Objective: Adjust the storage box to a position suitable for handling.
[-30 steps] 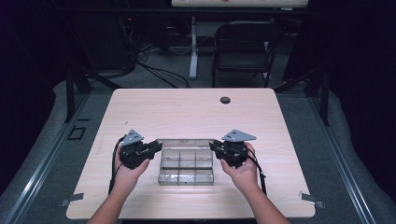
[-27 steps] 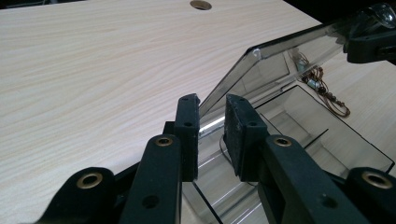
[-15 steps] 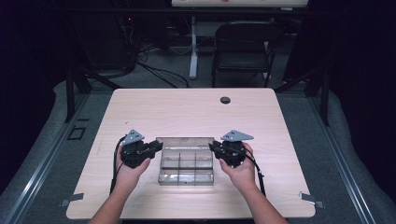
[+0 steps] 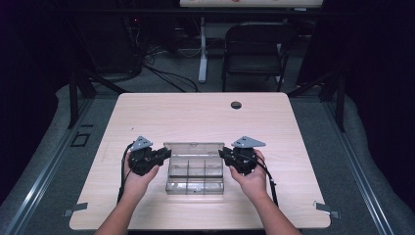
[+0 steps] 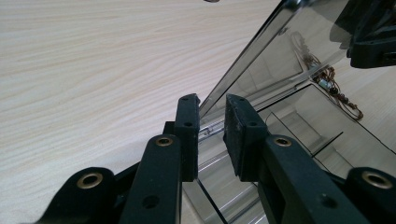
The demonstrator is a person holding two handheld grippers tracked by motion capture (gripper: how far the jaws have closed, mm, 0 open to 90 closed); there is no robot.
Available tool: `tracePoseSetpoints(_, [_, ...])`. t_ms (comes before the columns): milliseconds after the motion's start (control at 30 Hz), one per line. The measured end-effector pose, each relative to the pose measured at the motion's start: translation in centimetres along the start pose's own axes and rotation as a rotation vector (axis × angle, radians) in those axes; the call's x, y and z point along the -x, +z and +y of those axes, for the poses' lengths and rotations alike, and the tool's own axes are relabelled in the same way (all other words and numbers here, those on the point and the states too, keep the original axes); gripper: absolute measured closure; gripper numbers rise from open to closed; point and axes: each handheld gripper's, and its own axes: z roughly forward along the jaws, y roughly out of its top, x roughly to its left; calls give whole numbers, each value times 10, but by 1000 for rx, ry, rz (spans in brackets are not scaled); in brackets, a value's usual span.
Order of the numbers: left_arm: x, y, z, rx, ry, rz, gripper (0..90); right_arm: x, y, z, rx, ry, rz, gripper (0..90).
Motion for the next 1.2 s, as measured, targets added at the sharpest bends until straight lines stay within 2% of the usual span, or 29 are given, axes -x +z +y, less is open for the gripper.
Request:
tracePoseSetpoints(467, [-4, 7, -3, -10, -23, -5, 752, 2, 4, -3, 2, 22, 2, 755])
tracePoseSetpoints(1200, [-7, 12, -3, -14, -34, -3, 751, 3, 9, -3, 7, 40, -10, 751])
